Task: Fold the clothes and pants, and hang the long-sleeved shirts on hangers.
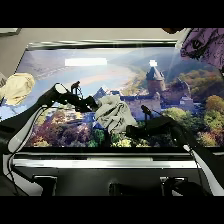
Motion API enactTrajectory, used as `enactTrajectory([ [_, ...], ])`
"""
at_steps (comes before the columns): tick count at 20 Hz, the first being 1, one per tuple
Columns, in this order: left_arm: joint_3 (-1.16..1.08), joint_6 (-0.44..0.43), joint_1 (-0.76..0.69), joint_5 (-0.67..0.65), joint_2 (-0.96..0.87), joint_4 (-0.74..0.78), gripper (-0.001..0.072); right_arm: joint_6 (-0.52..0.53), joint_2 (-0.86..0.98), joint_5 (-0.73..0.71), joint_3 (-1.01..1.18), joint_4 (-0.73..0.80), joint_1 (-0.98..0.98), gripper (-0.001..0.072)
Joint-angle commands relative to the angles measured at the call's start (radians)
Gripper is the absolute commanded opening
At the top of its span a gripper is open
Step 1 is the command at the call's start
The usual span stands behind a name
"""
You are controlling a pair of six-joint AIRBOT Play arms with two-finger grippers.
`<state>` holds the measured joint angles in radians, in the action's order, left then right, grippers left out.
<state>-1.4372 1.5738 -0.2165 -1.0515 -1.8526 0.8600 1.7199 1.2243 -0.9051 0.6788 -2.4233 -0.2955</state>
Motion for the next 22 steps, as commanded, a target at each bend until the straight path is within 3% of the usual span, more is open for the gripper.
enactTrajectory([
  [1, -0.002, -0.004, -0.019, 0.005, -0.032, -0.006, 0.0018, -0.004, -0.007, -0.026, 0.006, 0.013, -0.001, 0.0035],
  [4, -0.042, -0.003, 0.029, -0.013, 0.019, 0.032, 0.0014, -0.034, -0.023, -0.072, 0.126, 0.171, -0.001, 0.0034],
  [9, -0.259, 0.034, 0.146, -0.095, 0.269, 0.292, 0.0013, -0.235, -0.134, -0.207, 0.597, 0.713, -0.001, 0.0034],
  [12, -0.362, 0.035, 0.202, -0.098, 0.46, 0.407, 0.0014, -0.277, -0.229, -0.253, 0.852, 0.929, -0.001, 0.0035],
  [16, -0.376, 0.089, 0.249, -0.129, 0.729, 0.533, 0.0015, -0.277, -0.378, -0.311, 1.032, 0.997, -0.001, 0.0035],
  [22, -0.375, 0.251, 0.248, -0.242, 0.944, 0.733, 0.0015, -0.32, -0.526, -0.344, 1.038, 1.006, -0.001, 0.0035],
])
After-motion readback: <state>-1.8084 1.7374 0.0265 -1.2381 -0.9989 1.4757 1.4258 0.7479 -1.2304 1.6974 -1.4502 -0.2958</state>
